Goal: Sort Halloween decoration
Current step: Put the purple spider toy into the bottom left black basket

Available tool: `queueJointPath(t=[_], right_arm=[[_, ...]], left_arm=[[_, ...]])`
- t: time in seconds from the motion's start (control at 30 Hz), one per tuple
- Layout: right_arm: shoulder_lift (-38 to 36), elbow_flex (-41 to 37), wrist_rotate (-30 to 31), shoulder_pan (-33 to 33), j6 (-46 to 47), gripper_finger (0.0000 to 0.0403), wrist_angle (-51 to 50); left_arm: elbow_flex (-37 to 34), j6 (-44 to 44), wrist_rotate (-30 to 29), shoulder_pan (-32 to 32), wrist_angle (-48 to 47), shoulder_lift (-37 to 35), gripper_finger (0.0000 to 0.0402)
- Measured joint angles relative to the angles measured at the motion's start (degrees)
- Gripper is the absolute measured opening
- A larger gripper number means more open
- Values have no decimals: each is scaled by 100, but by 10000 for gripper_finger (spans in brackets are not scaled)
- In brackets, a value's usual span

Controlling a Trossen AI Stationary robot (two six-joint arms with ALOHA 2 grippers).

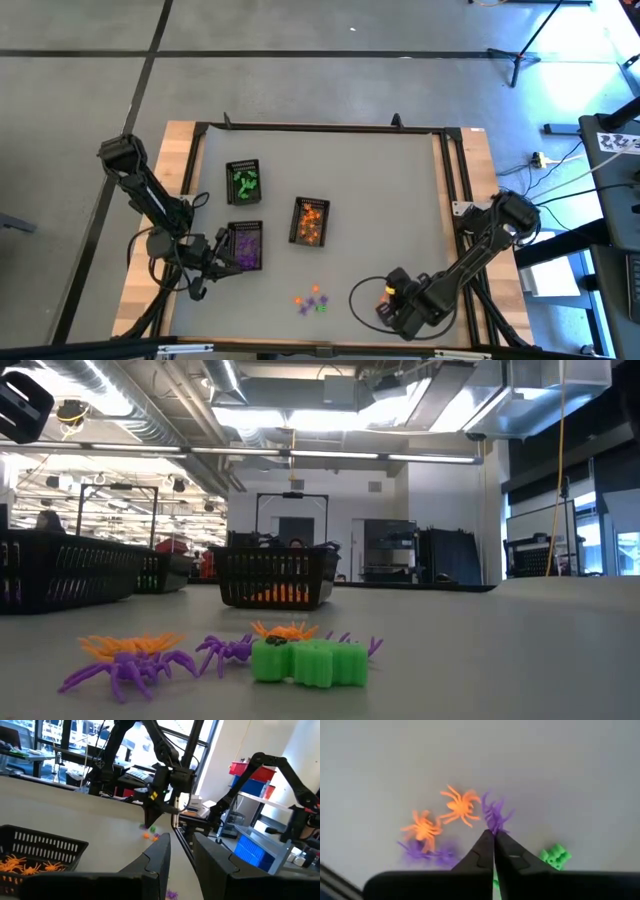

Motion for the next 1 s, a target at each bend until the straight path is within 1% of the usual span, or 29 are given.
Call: queueJointPath(t=[0.23,0.37,0.5,0.6,0.67,0.83,0.93,1.0], right_arm=[[-155,76,666,-71,-5,0,251],[-157,265,1083,-258,-387,0,364],[-157,533,1435,-592,-1004,0,613],[-159,636,1683,-933,-1664,0,1279],[-159,647,1783,-1170,-2295,0,1899],[-83,667,1783,-1775,-3804,0,3696],[95,741,1625,-2109,-4387,0,4327],[243,861,1530,-2278,-4645,0,4379]], left_arm=[[0,118,-138,0,-78,-1,77],[0,179,-367,0,-220,-1,77],[0,179,-493,1,-221,0,77],[0,195,-662,0,-221,0,77],[0,191,-751,2,-222,1,77],[0,147,-772,2,-221,-1,77],[0,146,-776,0,-236,-1,77],[0,144,-797,2,-253,1,77]])
